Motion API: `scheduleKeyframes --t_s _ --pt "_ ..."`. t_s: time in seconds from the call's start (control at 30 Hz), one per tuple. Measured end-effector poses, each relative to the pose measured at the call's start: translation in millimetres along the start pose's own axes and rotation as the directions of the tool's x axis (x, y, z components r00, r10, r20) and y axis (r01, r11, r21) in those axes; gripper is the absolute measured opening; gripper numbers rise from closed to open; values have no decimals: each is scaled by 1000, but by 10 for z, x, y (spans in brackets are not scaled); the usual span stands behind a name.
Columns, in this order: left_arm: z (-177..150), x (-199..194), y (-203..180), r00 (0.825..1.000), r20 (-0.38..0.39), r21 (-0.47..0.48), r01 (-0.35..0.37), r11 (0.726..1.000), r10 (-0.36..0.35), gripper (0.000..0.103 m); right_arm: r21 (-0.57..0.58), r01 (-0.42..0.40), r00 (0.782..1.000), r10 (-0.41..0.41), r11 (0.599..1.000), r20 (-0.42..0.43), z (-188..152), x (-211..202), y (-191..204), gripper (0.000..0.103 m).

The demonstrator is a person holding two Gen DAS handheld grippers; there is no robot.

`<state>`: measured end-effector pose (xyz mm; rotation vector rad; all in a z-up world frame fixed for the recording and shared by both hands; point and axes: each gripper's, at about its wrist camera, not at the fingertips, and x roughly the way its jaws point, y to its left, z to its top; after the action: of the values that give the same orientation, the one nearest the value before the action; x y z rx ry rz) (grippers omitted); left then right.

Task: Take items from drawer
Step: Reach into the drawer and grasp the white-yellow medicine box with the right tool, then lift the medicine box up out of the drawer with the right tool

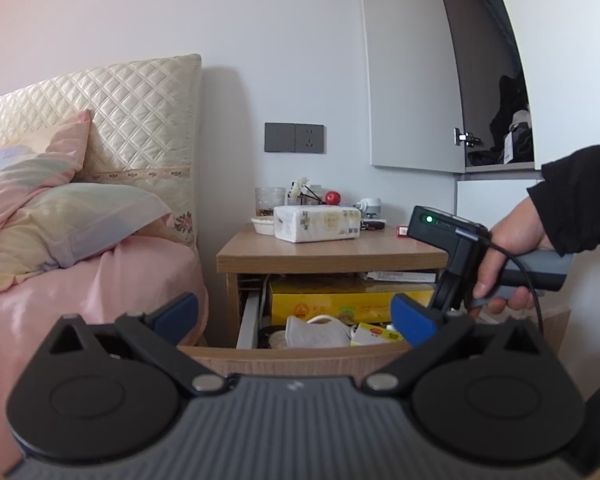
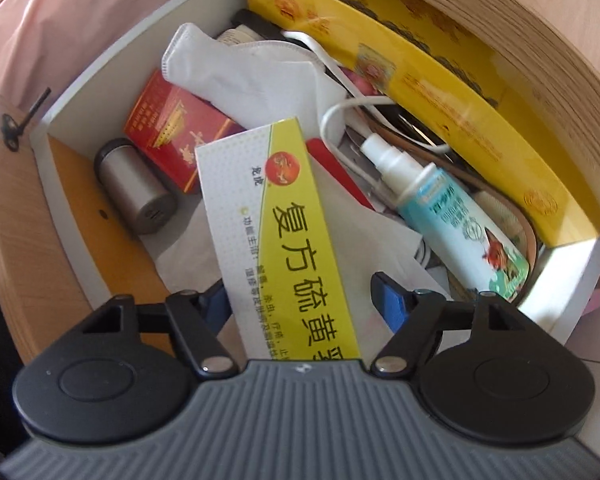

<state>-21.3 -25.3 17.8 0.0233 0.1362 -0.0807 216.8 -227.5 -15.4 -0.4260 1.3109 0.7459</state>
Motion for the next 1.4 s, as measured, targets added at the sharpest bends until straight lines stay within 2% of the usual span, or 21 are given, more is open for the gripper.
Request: scheduleKeyframes --t_s 0.1,0.27,0.4,0.6,0.83,0.9,1.0,1.17,1.27,1.4 --pt "-5 14 -12 1000 -3 1 2 1000 -2 103 -5 -2 1000 2 1000 7 -93 -47 -13 61" --pt "-6 35 -36 1000 -7 2 5 1000 -5 103 -53 37 999 -35 998 41 -205 -214 84 59" --pt "-12 48 -79 1000 -7 10 9 1000 -8 103 -101 103 992 -96 990 77 -273 -379 193 58" --pt "-23 58 -154 1000 -4 24 17 1000 -17 103 -189 232 966 -204 954 157 -420 -736 424 58" --pt "-45 35 -252 1000 2 25 30 999 -30 103 -247 318 938 -264 915 226 -555 -1220 692 58" --pt "-48 30 -261 999 4 23 33 999 -33 103 -255 344 926 -280 904 254 -470 -1387 729 58" --pt "-53 18 -273 999 8 23 39 999 -39 103 -275 384 906 -302 881 298 -195 -1226 937 58" --pt "-34 -8 -266 998 25 6 49 999 -49 103 -269 439 868 -329 857 372 274 -1230 575 58" --pt "-30 1 -261 998 28 -6 56 998 -56 103 -274 498 832 -364 823 418 570 -1222 419 58" --pt "-18 -15 -260 997 33 -21 74 997 -73 103 -276 580 773 -412 766 482 940 -1213 223 58"
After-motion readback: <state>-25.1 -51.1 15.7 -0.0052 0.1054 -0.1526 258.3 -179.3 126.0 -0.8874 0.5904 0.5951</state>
